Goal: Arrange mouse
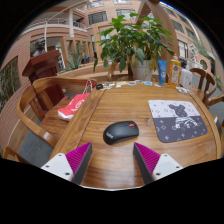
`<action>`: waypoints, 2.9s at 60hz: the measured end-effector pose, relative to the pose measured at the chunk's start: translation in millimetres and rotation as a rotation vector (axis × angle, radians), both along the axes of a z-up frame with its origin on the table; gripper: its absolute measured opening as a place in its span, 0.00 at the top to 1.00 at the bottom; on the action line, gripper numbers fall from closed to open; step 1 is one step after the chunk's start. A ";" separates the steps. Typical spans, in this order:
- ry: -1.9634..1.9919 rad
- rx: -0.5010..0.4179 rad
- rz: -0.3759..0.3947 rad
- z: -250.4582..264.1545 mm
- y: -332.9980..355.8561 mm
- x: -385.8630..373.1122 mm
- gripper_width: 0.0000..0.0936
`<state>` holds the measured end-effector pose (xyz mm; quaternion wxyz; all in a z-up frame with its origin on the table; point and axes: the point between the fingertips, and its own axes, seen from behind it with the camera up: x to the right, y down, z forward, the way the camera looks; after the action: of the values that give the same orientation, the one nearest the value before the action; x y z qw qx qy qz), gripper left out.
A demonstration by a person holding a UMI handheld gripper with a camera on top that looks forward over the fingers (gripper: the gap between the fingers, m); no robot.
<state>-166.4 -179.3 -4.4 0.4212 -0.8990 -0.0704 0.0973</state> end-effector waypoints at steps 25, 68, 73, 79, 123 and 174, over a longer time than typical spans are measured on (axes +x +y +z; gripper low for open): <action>-0.070 0.034 -0.015 -7.7 88.8 -30.7 0.12; 0.092 0.331 0.115 165.6 98.3 -36.6 0.62; 0.138 0.458 0.099 238.8 98.8 -4.8 0.62; 0.110 0.530 0.037 272.1 118.1 53.0 0.63; -0.115 0.039 -0.181 14.6 137.1 243.8 0.22; -0.152 0.204 -0.201 172.3 -46.2 226.4 0.09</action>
<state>60.1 -225.6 167.8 0.5116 -0.8587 -0.0213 -0.0215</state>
